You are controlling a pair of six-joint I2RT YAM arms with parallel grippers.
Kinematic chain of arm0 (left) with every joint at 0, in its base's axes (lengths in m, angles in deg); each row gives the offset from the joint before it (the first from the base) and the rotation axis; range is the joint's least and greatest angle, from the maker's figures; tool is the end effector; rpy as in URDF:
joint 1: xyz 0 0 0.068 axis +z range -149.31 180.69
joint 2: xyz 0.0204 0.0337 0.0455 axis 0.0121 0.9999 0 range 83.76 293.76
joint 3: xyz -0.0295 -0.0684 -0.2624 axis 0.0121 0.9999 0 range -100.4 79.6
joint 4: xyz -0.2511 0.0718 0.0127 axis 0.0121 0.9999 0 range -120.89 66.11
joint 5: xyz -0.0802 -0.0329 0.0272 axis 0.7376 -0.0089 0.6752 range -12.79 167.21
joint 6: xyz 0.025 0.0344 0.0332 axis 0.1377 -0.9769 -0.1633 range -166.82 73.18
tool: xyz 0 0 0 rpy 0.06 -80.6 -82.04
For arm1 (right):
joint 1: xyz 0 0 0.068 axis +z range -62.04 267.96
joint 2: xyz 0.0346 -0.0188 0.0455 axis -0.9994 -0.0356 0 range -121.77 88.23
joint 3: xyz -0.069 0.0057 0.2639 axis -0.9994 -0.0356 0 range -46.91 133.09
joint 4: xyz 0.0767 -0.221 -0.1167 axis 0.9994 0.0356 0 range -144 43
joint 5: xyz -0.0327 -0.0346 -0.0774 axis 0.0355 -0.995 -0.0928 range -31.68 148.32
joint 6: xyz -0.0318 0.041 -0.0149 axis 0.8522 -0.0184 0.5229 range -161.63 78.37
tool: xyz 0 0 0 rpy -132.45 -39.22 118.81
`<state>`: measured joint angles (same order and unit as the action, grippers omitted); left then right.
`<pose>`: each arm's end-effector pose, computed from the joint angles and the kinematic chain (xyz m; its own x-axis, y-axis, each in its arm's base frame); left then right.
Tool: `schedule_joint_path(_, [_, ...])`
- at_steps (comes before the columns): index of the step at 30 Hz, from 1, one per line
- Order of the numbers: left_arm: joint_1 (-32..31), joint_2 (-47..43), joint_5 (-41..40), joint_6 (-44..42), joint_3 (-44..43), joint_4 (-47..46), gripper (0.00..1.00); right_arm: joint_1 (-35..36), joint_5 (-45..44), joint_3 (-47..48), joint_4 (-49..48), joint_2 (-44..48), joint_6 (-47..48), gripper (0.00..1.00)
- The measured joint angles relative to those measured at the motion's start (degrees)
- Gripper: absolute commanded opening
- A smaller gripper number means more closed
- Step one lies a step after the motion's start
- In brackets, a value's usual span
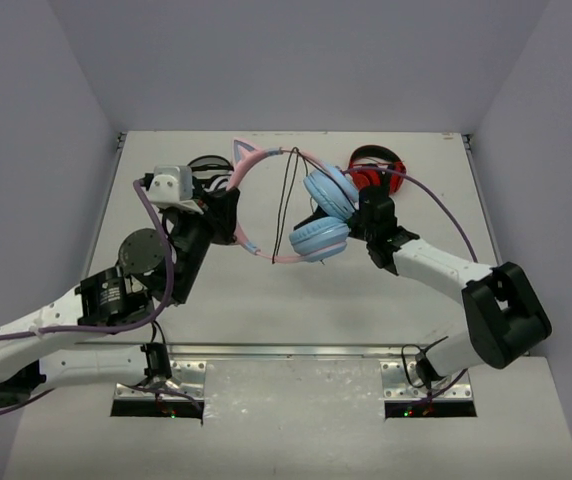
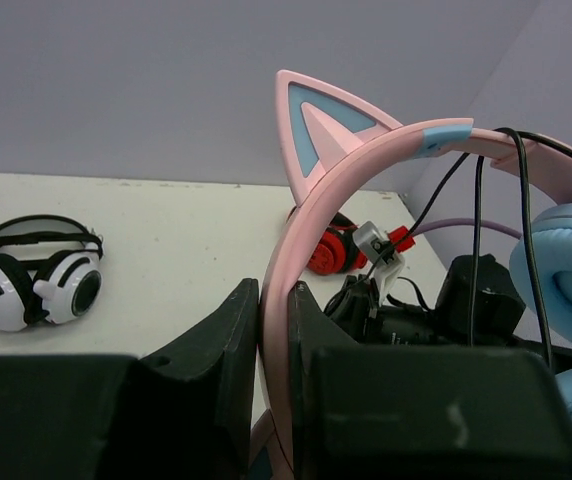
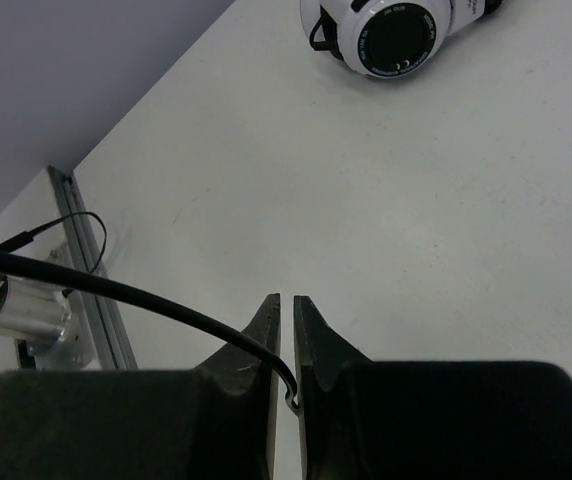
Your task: Wrap the headphones
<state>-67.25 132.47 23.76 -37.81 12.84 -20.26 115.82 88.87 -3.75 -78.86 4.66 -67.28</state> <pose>0.0846 -0.1325 0.4570 0.0083 -0.2689 -0.9631 0.2573 0.9313 -0.2578 0.2715 0.1640 0.2346 -0.5753 0.1175 -0.8095 -0.6504 0.5344 0.5398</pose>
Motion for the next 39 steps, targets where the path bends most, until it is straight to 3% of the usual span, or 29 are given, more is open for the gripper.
schedule_joint_path(10, [0.0, 1.53, -7.34, 0.02, -2.25, -0.7, 0.01, 0.04, 1.14, -5.01, -7.98, -0.22, -3.48, 0.12])
schedule_joint_path(33, [-0.02, 2.86, -15.98, -0.37, -3.23, -4.11, 0.0, 1.55, 1.2, -12.17, -14.62, -0.15, -5.49, 0.13])
schedule_joint_path(39, [-0.02, 5.29, -17.27, -1.92, -4.63, -5.97, 0.0, 1.99, 0.98, -12.48, -15.54, -0.15, -5.53, 0.23])
